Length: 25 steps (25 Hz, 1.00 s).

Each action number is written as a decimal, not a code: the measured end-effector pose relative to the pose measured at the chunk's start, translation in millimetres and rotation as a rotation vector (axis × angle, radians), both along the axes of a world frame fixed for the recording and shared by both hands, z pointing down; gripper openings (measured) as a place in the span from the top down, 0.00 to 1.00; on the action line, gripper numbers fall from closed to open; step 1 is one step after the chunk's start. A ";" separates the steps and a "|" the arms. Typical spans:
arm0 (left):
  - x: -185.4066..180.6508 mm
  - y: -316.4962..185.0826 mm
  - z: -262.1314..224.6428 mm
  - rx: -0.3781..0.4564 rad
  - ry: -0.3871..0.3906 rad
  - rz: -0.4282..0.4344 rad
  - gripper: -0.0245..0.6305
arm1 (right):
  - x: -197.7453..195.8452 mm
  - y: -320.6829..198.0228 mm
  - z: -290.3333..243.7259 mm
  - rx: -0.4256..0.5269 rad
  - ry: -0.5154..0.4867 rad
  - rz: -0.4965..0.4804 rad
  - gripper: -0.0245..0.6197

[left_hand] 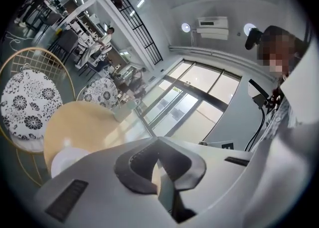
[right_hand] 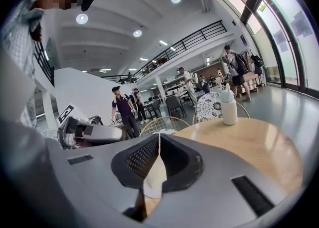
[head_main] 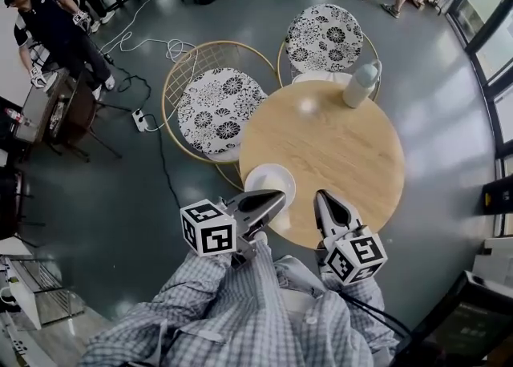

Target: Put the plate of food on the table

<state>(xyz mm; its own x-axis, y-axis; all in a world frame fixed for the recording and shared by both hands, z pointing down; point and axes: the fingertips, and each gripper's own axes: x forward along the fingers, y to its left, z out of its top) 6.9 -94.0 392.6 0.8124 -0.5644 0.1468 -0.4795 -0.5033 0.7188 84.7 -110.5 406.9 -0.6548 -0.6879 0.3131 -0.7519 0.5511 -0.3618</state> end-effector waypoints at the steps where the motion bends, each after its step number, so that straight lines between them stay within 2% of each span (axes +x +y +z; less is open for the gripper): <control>1: 0.8 -1.1 -6.0 0.019 -0.005 0.003 0.95 | -0.2 -0.5 -5.3 0.018 0.000 -0.003 0.94; 5: 4.5 -0.2 -21.1 0.064 -0.015 0.014 0.95 | -2.0 2.2 -20.5 0.084 0.005 -0.036 0.94; 9: 10.0 1.6 -26.6 0.074 0.002 0.023 0.95 | -1.5 6.2 -31.5 0.116 0.011 -0.046 0.94; 22: 18.8 7.3 -22.3 0.066 -0.006 0.056 0.95 | -5.0 13.4 -24.7 0.092 0.008 -0.066 0.94; 25: 19.6 8.1 -23.2 0.053 0.019 0.058 0.95 | -4.1 13.2 -22.5 0.083 0.012 -0.068 0.94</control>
